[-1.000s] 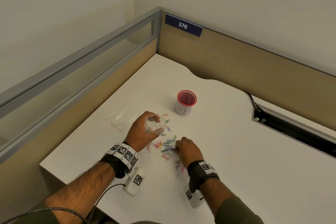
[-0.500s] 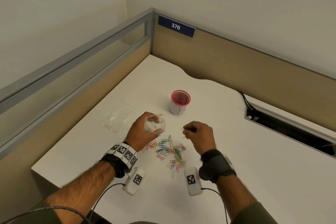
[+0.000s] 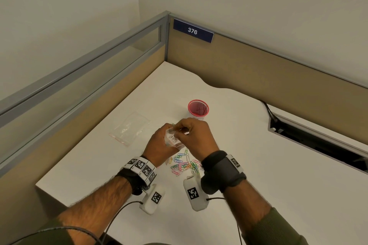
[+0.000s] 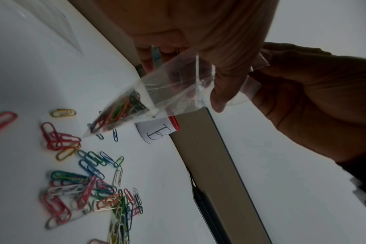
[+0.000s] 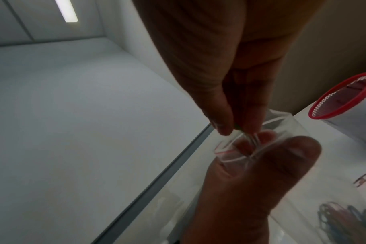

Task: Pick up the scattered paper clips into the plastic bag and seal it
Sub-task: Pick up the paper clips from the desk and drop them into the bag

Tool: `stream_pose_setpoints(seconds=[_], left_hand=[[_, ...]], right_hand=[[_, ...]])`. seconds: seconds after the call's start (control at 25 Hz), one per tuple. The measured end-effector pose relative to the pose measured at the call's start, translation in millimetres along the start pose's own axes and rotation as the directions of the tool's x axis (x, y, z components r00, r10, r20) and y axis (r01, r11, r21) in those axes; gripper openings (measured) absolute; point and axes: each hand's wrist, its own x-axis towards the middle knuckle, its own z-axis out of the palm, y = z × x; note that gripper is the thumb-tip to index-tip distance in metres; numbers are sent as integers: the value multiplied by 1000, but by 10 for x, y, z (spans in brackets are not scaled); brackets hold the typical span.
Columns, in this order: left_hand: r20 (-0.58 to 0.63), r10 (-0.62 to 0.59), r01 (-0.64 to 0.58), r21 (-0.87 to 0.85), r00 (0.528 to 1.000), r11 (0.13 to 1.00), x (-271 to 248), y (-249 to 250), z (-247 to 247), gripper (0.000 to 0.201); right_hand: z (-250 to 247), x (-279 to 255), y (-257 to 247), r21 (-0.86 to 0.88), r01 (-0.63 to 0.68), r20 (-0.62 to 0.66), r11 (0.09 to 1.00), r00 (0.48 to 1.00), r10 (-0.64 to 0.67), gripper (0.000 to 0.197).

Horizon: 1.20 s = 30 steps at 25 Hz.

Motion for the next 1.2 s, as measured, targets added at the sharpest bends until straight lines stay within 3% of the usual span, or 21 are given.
stream_pose_setpoints(seconds=[0.16,0.32,0.56,0.72,0.84,1.0,1.2], left_hand=[[-18,17,-17,-23,1000,1000,-31,-23,-38,41],[-30,-26,24,-49,999,999,-93,-71,-135,41],[-22,-33,32,-49,999,998,-181,-151,-213,42],[-50,-60,56,-86,997,995,-252,-180,-358,40],[-93,-97,89,-88,991,992,-275,-253,-612,39],[-157,-127,118,-68,979,991,-234,-350,-948,37],[-191,-152,136,-97,970,986,-126,-416,-1162,36]], right_hand=[[-33,-28,20,-12,23,-80,1000,997,-24,8],[-79,-93,356,22,-87,-140,996,986,89,12],[236,-293,1033,-63,-322,-42,945,947,320,10],[435,-280,1191,-229,-353,50,907,926,373,12],[596,-55,1186,-338,-299,118,892,928,355,19],[866,443,1001,-424,-110,246,899,941,231,44],[1179,811,828,-530,116,449,840,879,162,73]])
